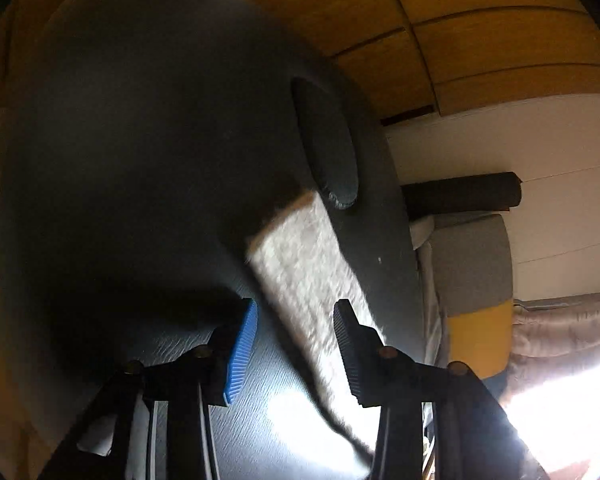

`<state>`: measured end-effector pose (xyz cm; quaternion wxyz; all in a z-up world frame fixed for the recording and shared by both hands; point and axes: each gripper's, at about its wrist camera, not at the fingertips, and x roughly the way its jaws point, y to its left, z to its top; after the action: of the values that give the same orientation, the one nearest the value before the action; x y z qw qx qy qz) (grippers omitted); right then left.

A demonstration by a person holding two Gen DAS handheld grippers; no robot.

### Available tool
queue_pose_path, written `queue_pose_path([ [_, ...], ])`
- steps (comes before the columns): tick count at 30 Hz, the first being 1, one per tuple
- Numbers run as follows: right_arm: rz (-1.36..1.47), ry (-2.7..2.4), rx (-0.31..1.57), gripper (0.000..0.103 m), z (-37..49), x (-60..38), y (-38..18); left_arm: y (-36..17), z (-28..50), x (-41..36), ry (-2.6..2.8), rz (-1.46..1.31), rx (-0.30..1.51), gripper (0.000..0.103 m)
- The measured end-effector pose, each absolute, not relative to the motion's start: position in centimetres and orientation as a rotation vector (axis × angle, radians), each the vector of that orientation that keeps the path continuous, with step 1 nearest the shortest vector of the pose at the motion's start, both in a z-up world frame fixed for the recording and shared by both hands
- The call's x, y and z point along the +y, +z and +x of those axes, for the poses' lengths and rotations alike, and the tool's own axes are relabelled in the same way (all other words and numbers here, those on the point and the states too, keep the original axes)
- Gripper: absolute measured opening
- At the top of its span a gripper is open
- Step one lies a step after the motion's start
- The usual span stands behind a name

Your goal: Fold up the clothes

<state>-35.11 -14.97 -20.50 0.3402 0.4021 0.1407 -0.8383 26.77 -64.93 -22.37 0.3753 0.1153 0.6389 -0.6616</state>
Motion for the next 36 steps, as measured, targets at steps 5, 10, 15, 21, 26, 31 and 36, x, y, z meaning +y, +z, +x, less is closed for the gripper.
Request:
queue_pose_path([
  [5, 1.042, -2.179, 0.365, 0.103, -34.6, -14.6, -20.5, -21.8, 23.6, -65.2, -1.675, 0.307, 1.530, 0.045],
  [10, 1.038, -2.180, 0.359, 0.103, -34.4, -14.5, -20.4, -21.7, 22.8, -66.1, -1.634, 0.306, 1.500, 0.035],
  [15, 1.034, -2.178, 0.356, 0.103, -34.5, -14.5, -20.4, -21.6, 21.3, -66.6, -1.648, 0.335, 1.531, 0.005],
  [21, 1.031, -2.176, 0.356, 0.103, -34.6, -14.6, -20.5, -16.2, 15.7, -64.2, -1.931, 0.303, 1.514, 0.005],
  [26, 1.028, -2.171, 0.358, 0.103, -34.6, -14.6, -20.5, -12.9, 6.0, -59.0, -2.188, 0.368, 1.576, 0.005],
  [31, 1.027, -2.167, 0.345, 0.103, -34.6, -14.4, -20.5, -12.8, -3.8, -51.7, -2.373, 0.557, 1.569, 0.005],
  [36, 1.027, -2.162, 0.324, 0.103, -34.7, -14.3, -20.4, -15.1, -11.0, -45.6, -2.464, 0.785, 1.526, 0.005],
])
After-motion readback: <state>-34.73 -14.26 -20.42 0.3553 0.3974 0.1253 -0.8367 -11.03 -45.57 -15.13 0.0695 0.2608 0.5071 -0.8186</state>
